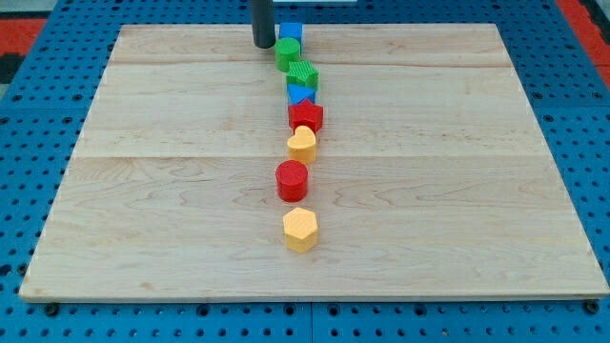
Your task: Push the green circle and blue cube to the top side of the green star
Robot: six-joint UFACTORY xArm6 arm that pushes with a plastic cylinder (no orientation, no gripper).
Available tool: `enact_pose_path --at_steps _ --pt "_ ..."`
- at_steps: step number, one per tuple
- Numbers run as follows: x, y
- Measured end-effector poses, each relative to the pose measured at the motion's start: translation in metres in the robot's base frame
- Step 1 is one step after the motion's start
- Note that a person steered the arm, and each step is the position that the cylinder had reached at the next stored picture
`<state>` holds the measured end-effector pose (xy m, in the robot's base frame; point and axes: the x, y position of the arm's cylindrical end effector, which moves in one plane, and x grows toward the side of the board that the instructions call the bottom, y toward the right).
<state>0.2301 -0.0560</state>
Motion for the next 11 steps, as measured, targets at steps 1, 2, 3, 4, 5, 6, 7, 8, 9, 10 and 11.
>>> enact_pose_path --at_steps 1,2,3,4,5,6,7,8,9,10,11 --pt "0.009 -0.009" --pt "0.013 0.012" --pt "0.015 0.024" --pt "0.003 -0.006" --pt "-0.031 -0.008" --pt "-0.036 0.006" --pt "-0.036 0.006" --pt "-0.035 0.041" --pt "-0.032 0.055" --pt "-0.037 0.066" --pt "-0.037 0.102"
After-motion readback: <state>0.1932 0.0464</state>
